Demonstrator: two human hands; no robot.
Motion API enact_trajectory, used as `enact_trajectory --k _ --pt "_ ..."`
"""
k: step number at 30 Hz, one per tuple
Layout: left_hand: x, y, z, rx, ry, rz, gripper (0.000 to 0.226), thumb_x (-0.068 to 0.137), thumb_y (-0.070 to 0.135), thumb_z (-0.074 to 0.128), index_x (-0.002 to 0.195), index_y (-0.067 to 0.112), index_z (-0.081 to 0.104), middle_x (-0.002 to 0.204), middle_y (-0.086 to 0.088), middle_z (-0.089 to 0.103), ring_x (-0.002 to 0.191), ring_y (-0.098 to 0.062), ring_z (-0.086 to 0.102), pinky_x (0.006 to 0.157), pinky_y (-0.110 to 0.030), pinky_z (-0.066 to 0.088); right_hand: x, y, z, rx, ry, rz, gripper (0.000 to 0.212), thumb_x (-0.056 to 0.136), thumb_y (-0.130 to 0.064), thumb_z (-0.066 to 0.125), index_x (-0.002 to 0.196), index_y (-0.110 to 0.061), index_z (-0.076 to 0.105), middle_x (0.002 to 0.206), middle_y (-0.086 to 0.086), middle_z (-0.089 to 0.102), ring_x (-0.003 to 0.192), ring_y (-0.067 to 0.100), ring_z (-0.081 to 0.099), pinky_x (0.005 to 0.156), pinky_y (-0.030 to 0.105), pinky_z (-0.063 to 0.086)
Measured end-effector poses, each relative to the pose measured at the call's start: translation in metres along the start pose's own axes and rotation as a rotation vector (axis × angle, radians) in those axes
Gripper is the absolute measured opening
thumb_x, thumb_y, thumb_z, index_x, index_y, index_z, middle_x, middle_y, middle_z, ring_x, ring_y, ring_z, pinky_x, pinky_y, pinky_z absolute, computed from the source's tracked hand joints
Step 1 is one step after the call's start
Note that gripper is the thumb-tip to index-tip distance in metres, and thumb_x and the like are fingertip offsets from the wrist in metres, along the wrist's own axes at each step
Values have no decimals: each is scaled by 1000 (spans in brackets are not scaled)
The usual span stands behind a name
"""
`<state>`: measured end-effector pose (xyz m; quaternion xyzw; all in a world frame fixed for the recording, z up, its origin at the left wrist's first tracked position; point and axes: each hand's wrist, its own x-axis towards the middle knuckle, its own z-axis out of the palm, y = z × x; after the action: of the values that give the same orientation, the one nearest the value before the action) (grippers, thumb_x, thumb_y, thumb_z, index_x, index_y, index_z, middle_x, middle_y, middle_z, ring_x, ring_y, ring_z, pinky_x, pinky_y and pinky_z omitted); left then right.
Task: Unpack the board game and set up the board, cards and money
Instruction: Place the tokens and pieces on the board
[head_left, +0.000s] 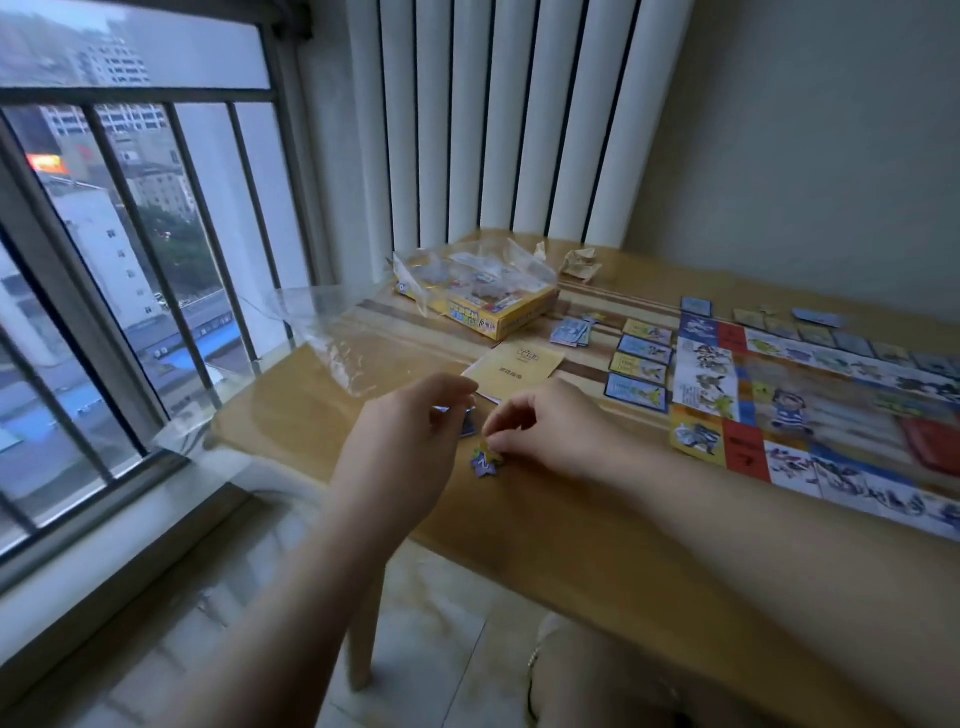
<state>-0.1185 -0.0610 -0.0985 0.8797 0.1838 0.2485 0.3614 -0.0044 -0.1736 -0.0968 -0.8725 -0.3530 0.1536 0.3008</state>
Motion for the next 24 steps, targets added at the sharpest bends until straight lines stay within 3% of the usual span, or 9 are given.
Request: enact_trajectory --k 2,5,11,14,18,24 --pt "-4 3 1 16 -16 0 24 91 18 56 107 32 67 93 17 66 86 -4 60 78 -24 47 0 0 2 -46 47 -29 9 82 -18 72 90 -20 74 70 -17 59 59 -8 47 54 3 32" --pt "-7 10 6 17 -17 16 22 91 21 56 105 34 68 95 12 69 90 -8 64 82 -30 51 -8 -1 -4 -32 128 -79 12 84 -18 70 95 -18 74 80 -11 62 56 -10 44 54 2 32" --pt "-20 51 36 -41 -67 180 25 91 14 56 107 30 68 92 14 67 86 -6 62 78 -30 51 -61 11 -51 -46 177 -95 14 90 -19 63 101 -18 71 86 -11 61 79 1 53 62 6 38" --pt "-35 83 65 -76 -139 271 27 92 16 55 108 34 66 98 14 69 89 -6 62 79 -32 53 -107 36 -73 -66 225 -19 14 89 -24 63 101 -24 70 83 -16 60 77 1 54 63 13 40" --pt "-66 128 109 -101 -286 405 27 93 21 52 110 40 61 96 16 68 89 -6 63 76 -33 54 -180 74 -97 -47 349 112 15 89 -23 64 103 -23 70 88 -8 64 83 10 59 72 25 46" --pt "-121 199 175 -142 -520 613 29 92 22 53 114 40 59 104 15 67 96 -8 61 78 -35 52 -291 133 -115 -62 564 285 17 85 -17 68 86 -34 66 80 -10 66 74 9 59 70 26 45"
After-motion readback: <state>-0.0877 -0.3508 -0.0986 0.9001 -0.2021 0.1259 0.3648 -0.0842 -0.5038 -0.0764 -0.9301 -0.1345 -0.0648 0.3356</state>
